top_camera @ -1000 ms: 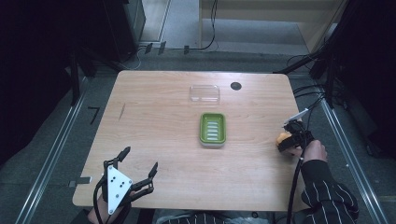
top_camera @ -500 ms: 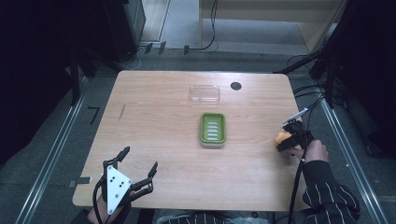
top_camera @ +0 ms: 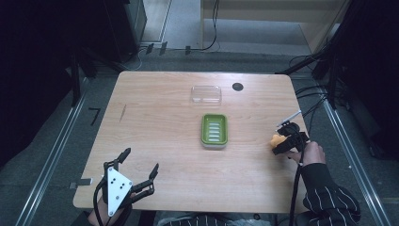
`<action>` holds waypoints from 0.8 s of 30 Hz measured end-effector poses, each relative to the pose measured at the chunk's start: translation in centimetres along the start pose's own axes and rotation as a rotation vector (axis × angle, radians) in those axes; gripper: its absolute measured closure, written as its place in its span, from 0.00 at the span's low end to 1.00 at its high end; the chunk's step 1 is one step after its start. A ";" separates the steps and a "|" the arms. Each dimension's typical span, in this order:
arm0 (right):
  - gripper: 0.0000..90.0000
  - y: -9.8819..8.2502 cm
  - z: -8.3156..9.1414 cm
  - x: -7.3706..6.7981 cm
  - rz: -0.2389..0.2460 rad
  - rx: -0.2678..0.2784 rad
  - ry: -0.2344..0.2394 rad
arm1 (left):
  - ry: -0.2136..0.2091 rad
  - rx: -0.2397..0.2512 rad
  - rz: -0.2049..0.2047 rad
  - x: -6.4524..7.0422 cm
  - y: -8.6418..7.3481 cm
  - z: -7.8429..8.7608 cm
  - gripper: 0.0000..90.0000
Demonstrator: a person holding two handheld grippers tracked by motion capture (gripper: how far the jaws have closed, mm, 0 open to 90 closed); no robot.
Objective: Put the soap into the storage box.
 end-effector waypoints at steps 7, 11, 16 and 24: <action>0.44 0.3 0.1 -0.9 0.038 0.002 0.005 | -0.001 -0.001 -0.001 0.0 0.0 0.0 0.14; 0.44 0.5 0.3 -1.4 0.049 0.002 0.009 | -0.001 -0.002 -0.002 0.0 0.0 0.0 0.14; 0.44 0.8 0.4 -1.8 0.072 0.005 0.010 | -0.001 0.000 0.000 0.0 0.0 0.0 0.14; 0.44 1.3 0.5 -2.9 0.123 0.019 0.023 | -0.001 -0.001 -0.002 0.0 0.0 0.0 0.14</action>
Point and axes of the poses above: each handheld gripper's, and its own axes: z roughly backward along the jaws, y roughly out of its top, x roughly to its right, the point moved 1 cm from there along -z, roughly forward along the jaws, and after that the axes turned 3 degrees about z, right-handed, at the moved point
